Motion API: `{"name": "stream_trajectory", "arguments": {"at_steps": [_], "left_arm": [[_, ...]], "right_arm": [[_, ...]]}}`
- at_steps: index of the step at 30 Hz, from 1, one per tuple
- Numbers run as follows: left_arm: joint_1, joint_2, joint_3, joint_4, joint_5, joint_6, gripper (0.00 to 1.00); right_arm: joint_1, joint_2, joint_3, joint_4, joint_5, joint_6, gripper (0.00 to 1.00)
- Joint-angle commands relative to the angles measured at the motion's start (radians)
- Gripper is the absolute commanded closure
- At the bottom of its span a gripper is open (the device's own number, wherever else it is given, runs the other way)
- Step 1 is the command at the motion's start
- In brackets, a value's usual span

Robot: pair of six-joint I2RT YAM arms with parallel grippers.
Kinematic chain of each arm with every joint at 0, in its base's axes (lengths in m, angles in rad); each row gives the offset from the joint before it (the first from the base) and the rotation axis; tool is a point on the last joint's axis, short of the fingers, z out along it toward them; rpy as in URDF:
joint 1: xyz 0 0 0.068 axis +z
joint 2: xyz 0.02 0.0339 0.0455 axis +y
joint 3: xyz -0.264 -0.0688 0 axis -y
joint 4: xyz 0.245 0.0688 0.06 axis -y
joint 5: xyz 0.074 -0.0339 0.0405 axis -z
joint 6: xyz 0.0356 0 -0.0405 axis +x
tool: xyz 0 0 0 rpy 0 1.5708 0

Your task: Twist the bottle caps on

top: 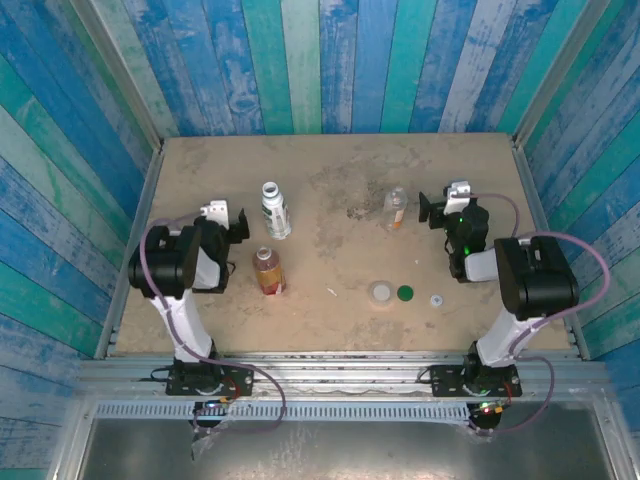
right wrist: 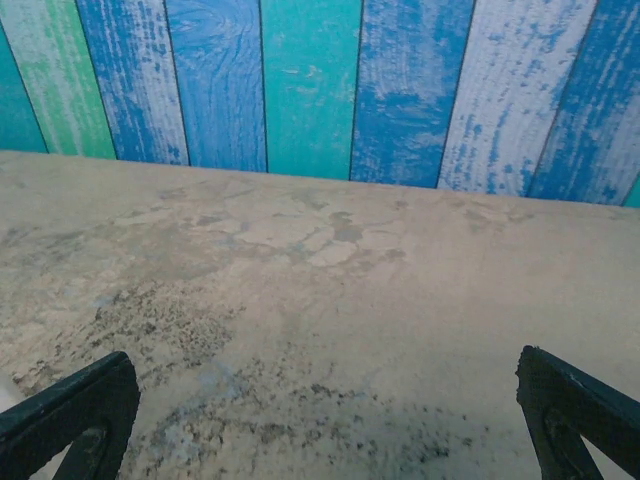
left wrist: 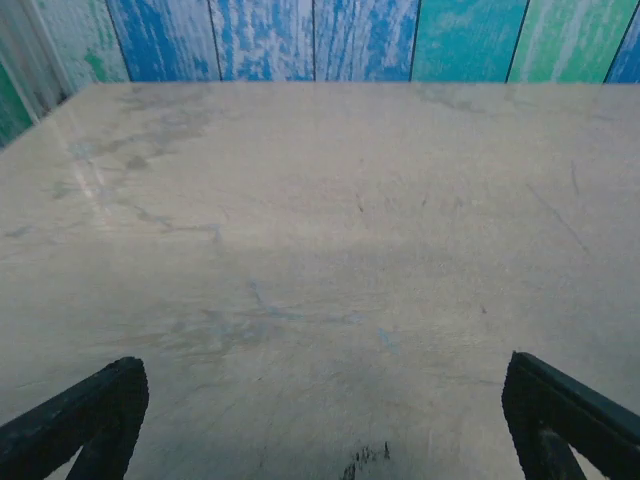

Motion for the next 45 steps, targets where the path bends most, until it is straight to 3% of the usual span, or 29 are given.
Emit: {"name": "stream_trajectory", "arguments": {"at_steps": [1, 29, 32, 38, 45], "left_arm": [[-0.01, -0.368, -0.146, -0.144, -0.04, -0.021, 0.06], [-0.012, -0.37, -0.142, -0.154, -0.038, -0.019, 0.06], [-0.017, -0.43, -0.136, -0.212, -0.007, 0.003, 0.06], [-0.078, -0.683, -0.156, -0.356, -0.173, -0.005, 0.06], [-0.259, -0.98, -0.136, -0.494, -0.345, -0.019, 0.06]], "right_arm": [[0.001, -0.187, -0.082, -0.311, 0.124, -0.048, 0.0], [0.0, -0.194, -0.088, -0.304, 0.118, -0.051, 0.0], [0.0, -0.273, -0.093, -0.354, 0.12, -0.052, 0.0], [0.004, -0.58, -0.107, -0.557, 0.104, -0.039, 0.0], [0.06, -0.921, -0.022, -0.867, -0.058, -0.03, 0.0]]}}
